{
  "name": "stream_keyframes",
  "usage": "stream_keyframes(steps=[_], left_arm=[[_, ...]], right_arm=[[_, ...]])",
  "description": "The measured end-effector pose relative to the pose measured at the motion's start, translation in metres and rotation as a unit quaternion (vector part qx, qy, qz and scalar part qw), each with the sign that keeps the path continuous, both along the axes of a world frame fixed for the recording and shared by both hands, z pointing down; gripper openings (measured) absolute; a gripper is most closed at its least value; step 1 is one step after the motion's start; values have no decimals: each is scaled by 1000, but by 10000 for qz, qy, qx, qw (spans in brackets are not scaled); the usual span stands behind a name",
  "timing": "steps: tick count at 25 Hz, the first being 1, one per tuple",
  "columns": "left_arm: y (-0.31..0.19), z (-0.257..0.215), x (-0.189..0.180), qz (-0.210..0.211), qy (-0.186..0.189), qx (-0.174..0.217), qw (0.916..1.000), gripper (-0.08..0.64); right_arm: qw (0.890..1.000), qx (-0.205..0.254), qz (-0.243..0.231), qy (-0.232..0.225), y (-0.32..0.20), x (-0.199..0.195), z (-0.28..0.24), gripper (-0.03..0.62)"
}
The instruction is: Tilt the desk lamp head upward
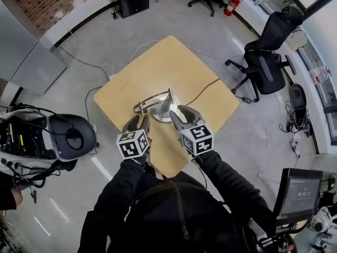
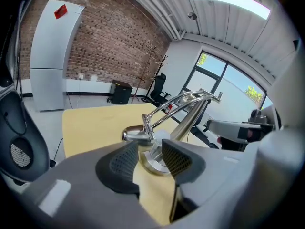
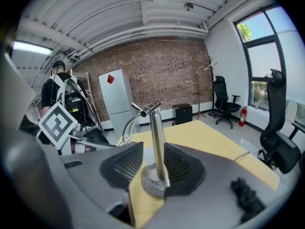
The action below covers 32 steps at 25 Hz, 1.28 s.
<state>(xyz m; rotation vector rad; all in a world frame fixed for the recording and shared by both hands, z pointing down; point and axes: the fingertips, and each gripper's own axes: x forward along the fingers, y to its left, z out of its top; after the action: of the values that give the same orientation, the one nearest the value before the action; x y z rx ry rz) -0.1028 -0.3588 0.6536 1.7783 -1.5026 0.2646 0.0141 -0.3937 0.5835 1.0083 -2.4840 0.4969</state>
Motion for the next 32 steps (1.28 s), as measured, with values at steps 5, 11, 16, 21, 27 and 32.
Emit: stream_keyframes(steps=[5,11,16,21,27,32], left_arm=[[4,-5,8,65,-36,-54,10000,149],[-1,-8,13,199,-53,-59,9998,89],[-5,-6,13,335,-1,-43,9994,89],[-5,-3,3,398,-56,-1,9992,87],[-21,2,-2,668,-272,48,9974,91],[-23,2,-2,743,-378,144,9964,90]], right_arm=[[9992,215,-192,293,-6,-7,-1,124],[9983,425,-33,403,-18,-14,-9,135],[9981,284,-120,541,-24,-18,-2,132],[9933,764,-316,805,-18,-31,-10,123],[9918,867,-401,850,-25,-33,-5,118],[9916,829,-512,855,-27,-32,-3,118]])
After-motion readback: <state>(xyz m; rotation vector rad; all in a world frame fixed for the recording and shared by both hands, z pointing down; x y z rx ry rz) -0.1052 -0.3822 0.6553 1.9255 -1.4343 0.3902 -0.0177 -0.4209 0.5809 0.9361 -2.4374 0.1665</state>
